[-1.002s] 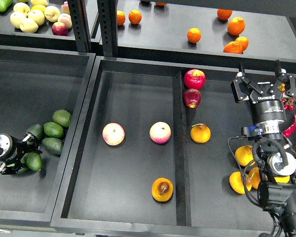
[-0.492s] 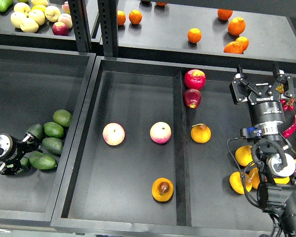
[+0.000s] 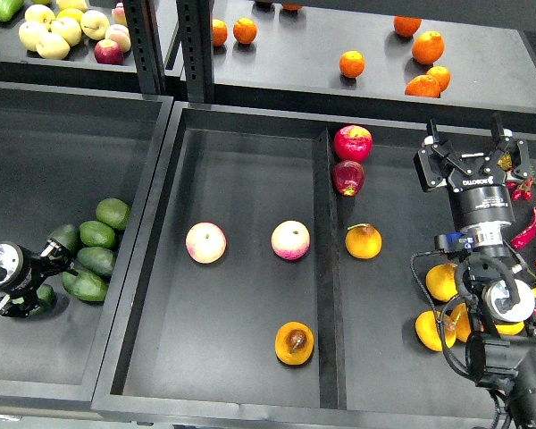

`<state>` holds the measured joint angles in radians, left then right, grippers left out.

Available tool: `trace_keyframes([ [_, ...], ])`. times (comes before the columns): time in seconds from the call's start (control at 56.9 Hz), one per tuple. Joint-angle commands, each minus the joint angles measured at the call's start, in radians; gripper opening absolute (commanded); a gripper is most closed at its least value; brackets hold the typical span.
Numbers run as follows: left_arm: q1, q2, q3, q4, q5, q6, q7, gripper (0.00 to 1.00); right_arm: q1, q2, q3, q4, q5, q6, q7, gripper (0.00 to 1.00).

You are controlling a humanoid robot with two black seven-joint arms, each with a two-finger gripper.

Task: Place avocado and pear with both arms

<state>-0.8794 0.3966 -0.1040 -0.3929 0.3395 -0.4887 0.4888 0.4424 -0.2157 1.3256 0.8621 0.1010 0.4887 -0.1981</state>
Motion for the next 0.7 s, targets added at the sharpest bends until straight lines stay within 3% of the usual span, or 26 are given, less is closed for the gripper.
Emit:
trace_keyframes([
  [0.0,0.000,-0.007,-0.006,0.000,-0.001,0.000,0.000,0.79,0.038,-0.039,-0.124,-0.021,-0.006,0.000,-0.040,0.99],
  [0.158,-0.007,-0.013,-0.008,0.000,-0.001,0.000,0.000,0.81,0.047,-0.051,-0.302,-0.031,-0.075,0.000,-0.129,0.99],
  [0.369,-0.015,-0.024,-0.014,-0.003,-0.002,0.000,0.000,0.82,0.042,-0.033,-0.502,-0.089,-0.107,0.000,-0.207,0.99],
  [0.475,-0.021,-0.024,-0.016,-0.004,-0.004,0.000,0.000,0.82,0.058,-0.045,-0.572,-0.097,-0.109,0.000,-0.290,0.99],
  [0.686,-0.027,-0.025,-0.017,-0.003,-0.004,0.000,0.000,0.83,0.122,-0.091,-0.666,-0.100,-0.121,0.000,-0.291,0.99],
])
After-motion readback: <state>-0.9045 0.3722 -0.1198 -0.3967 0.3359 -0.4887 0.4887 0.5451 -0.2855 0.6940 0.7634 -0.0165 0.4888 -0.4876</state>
